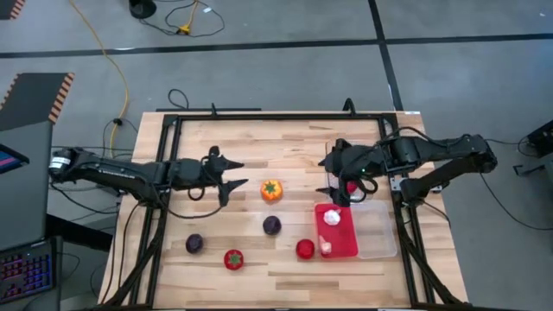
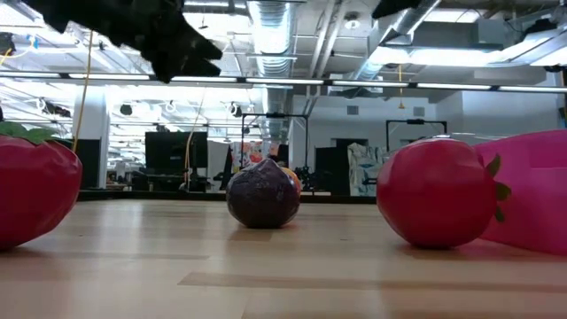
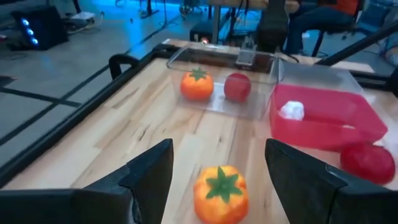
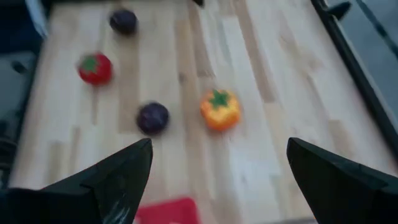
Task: Sort produce into baskets
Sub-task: Put the right red tomato into the top transparent bin
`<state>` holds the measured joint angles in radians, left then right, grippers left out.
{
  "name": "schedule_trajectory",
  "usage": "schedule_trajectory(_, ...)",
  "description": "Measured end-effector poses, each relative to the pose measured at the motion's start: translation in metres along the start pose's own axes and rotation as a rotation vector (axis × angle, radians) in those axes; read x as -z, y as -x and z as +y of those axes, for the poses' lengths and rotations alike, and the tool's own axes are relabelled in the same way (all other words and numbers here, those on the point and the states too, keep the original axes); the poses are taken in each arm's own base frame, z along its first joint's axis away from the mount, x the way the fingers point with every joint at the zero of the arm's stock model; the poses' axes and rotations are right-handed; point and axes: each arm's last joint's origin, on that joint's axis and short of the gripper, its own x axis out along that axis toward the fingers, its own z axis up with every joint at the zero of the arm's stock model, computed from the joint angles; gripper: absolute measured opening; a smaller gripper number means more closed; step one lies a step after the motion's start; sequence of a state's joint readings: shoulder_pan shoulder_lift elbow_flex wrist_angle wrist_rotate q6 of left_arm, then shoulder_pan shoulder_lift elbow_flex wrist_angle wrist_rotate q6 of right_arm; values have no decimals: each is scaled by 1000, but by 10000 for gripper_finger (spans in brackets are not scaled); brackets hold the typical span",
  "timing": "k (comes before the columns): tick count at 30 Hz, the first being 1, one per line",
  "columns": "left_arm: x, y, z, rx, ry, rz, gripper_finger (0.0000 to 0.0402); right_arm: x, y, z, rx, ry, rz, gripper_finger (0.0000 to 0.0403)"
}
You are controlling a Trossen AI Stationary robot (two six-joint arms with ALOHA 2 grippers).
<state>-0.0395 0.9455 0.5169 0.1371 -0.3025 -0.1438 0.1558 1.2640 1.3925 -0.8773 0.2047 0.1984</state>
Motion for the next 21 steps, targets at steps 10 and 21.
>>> schedule_trajectory(10,9,2,2,8,8,11,240,6,-2,31,-110,-245,-33,399)
schedule_trajectory(21,9,2,1,11,8,10,240,18,-65,78,-206,-132,148,399)
